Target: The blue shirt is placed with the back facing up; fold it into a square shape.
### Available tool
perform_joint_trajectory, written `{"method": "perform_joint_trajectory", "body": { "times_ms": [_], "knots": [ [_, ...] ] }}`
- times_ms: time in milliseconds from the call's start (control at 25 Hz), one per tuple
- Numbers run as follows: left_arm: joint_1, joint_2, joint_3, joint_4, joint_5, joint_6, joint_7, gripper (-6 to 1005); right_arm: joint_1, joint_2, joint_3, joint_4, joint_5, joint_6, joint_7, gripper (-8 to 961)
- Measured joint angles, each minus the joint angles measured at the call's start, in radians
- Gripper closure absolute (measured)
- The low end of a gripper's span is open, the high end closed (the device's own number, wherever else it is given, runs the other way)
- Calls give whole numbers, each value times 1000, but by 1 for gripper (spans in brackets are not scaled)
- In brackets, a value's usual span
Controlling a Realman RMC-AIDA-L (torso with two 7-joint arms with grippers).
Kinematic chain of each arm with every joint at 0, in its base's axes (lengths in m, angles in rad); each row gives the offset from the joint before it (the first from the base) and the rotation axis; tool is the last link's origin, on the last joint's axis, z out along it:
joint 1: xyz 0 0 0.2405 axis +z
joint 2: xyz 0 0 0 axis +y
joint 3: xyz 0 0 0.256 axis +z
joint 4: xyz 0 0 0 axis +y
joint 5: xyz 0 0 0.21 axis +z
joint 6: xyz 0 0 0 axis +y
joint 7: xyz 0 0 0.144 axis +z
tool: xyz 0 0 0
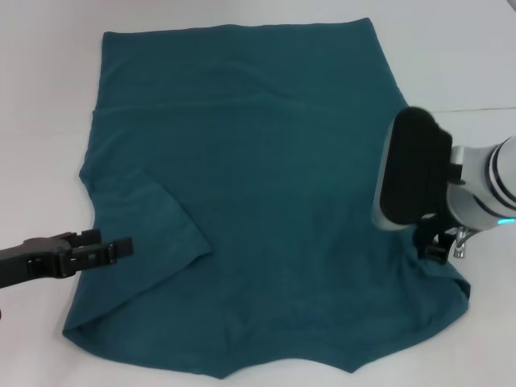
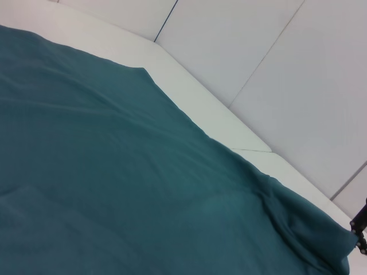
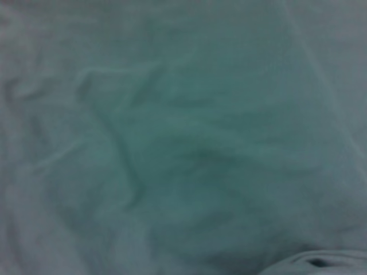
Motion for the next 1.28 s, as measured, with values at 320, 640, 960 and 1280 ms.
{"method": "perform_joint_trajectory", "body": {
  "times_ms": [320, 640, 960, 1280],
  "knots": [
    [9, -2, 0, -1, 1, 5, 1, 65, 15, 0, -15, 2, -1, -63, -6, 862],
    [10, -3, 0, -1, 1, 6, 7, 65, 23, 2, -8, 8, 4, -91, 40, 819],
    [10, -3, 0, 2, 0, 6, 8, 65, 15, 3, 85, 8, 44, -88, 49, 558],
    [5, -3, 0, 5, 0, 6, 8, 65, 17, -7, 444, 11, 205, -120, -36, 296]
  ]
}}
